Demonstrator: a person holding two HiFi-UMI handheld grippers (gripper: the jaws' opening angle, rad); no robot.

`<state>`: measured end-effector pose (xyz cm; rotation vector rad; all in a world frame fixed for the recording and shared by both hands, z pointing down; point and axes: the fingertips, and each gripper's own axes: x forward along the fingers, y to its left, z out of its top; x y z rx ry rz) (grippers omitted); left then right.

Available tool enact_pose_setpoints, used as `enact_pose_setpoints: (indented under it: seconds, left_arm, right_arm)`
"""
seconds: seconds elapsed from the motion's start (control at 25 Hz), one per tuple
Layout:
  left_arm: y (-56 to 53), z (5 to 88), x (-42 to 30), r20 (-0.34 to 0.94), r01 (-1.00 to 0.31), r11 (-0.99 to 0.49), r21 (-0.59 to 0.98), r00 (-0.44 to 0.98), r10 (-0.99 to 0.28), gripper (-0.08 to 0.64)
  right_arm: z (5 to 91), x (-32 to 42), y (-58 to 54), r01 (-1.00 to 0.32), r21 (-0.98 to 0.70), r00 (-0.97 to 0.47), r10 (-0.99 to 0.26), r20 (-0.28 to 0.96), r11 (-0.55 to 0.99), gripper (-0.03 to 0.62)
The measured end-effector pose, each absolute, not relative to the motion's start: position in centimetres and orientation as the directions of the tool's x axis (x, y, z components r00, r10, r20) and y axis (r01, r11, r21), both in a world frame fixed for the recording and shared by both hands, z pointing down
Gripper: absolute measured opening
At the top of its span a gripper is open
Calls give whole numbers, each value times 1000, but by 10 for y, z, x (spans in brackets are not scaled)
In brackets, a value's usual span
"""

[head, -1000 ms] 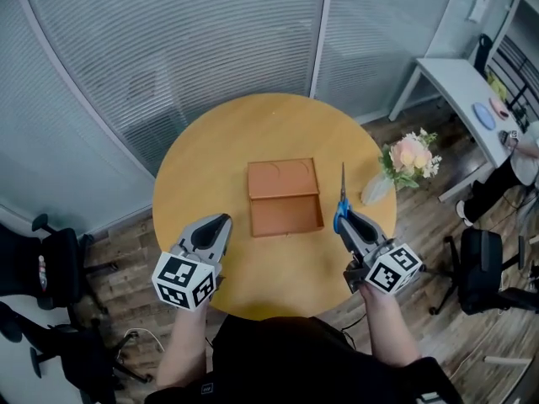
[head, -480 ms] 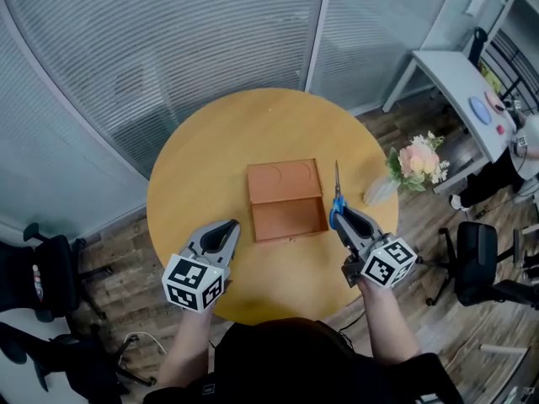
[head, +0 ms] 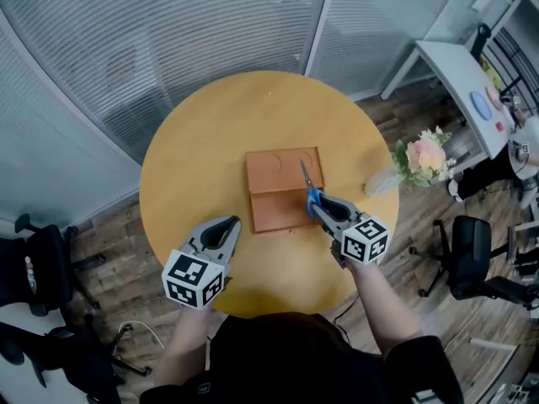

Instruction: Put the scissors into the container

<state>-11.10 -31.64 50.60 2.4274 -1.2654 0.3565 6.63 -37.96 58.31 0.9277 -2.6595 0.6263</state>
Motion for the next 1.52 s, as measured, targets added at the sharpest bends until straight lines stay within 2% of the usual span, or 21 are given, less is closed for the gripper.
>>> enact_pose_setpoints:
  seconds: [0.64, 0.8, 1.12, 1.28, 1.52]
  left_arm:
    - [-293, 532, -147, 439, -862, -443, 245, 507, -742, 26]
    - [-289, 533, -150, 439, -865, -434, 251, 501, -746, 26]
    - [-283, 538, -149, 441, -864, -427, 266, 504, -743, 26]
    - [-282, 539, -145, 442, -863, -428, 270, 506, -741, 26]
    - [-276, 541, -144, 448, -863, -421, 279, 505, -738, 26]
  right_arm:
    - [703, 33, -379, -541, -166, -667, -300, 683, 825, 98]
    - [717, 31, -377, -514, -148, -638, -261, 724, 845, 98]
    - [731, 25, -360, -361, -49, -591, -188, 785, 931, 98]
    - [737, 32, -365, -338, -32, -562, -174, 808, 941, 98]
    - [758, 46, -371, -288, 2, -451, -138, 882, 958, 100]
